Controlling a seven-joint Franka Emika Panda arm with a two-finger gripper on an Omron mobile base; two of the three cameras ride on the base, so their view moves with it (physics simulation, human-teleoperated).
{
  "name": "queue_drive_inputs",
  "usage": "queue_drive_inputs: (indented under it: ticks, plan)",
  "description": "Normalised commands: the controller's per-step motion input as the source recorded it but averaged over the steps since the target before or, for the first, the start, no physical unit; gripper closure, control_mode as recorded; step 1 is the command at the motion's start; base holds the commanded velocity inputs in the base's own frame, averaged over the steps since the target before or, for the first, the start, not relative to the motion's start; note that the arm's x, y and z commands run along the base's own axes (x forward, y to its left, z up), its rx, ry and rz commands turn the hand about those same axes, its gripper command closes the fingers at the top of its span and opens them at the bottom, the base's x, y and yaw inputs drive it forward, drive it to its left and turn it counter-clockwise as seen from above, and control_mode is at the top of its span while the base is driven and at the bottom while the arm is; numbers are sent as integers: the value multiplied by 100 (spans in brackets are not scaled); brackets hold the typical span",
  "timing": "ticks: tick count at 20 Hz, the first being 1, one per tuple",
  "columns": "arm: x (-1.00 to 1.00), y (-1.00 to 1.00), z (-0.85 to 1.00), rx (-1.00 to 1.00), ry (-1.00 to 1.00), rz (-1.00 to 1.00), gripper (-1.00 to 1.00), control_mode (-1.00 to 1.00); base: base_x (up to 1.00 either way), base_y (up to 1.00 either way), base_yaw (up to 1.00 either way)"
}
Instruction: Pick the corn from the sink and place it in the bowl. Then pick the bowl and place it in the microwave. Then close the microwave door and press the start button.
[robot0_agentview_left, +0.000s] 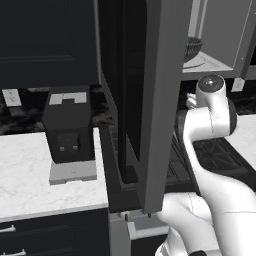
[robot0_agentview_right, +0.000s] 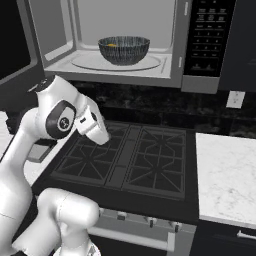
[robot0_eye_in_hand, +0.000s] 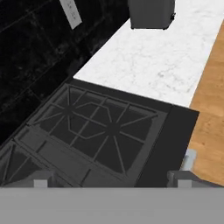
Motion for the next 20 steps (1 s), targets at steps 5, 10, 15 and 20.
queue_drive_inputs:
  ticks: [5, 10, 15, 20]
  plan:
    - [-24, 0, -52, -32, 0, -10, -100, -100, 0, 0, 0]
    - [-25, 13, -37, -36, -2, -8, -100, -100, 0, 0, 0]
    - [-2, 26, -33, -36, 0, -14, -100, -100, 0, 0, 0]
    - [0, 39, -30, -36, 0, -17, -100, -100, 0, 0, 0]
